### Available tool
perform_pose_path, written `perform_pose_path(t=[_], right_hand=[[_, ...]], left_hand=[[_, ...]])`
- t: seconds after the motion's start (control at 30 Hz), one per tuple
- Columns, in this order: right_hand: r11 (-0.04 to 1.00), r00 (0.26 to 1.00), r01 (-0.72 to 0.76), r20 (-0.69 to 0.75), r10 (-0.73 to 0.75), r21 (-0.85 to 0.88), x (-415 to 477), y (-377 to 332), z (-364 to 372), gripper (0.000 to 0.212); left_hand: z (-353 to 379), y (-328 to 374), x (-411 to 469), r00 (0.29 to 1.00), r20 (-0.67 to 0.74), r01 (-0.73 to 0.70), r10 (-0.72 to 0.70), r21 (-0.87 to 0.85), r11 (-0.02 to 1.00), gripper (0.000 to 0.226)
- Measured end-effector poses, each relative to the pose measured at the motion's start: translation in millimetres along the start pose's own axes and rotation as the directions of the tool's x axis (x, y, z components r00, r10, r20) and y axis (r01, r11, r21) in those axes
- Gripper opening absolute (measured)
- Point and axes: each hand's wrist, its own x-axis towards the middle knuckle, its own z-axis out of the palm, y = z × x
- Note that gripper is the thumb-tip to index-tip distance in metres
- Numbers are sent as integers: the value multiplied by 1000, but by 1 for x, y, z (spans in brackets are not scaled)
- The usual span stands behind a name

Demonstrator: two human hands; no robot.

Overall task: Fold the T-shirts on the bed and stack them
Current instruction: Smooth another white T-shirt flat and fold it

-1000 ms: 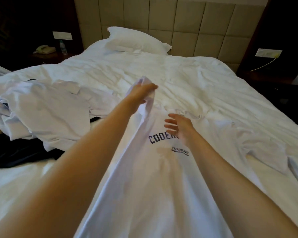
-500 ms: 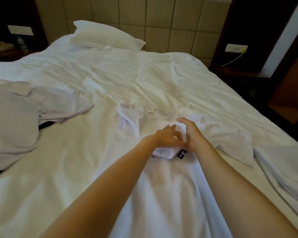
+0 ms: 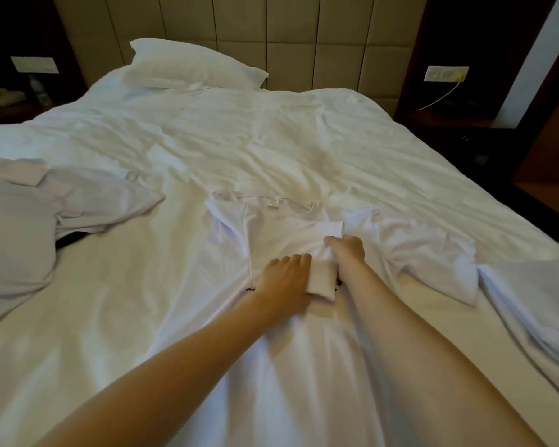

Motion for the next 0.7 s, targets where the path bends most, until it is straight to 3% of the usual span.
perform_pose_path(t=[0.1,0.3,0.53,0.57,0.63,0.7], right_hand=[[997,996,78,-43,-79,-24,5,-6,-10,28],[986,979,132,-143,-145,-99,27,-26,-53,30],[961,939,148,-273,-210,-232,52,-23,-131,28],[955,934,139,-285,-215,-264,53,-19,-143,26],[912,933,98,-282,-223,-398,53,-9,-162,19],[841,952,26,-244,-186,-541,53,1,-174,16]], left_hand=[[-2,0,0,998,38,46,-47,25,999,54],[-26,44,25,1000,-5,7,-10,-393,919,45],[-21,119,63,996,23,-49,87,-673,738,42],[-14,128,66,991,51,-60,127,-672,738,46],[-2,142,70,956,172,-108,236,-544,832,68],[4,146,74,931,255,-132,262,-434,891,71]])
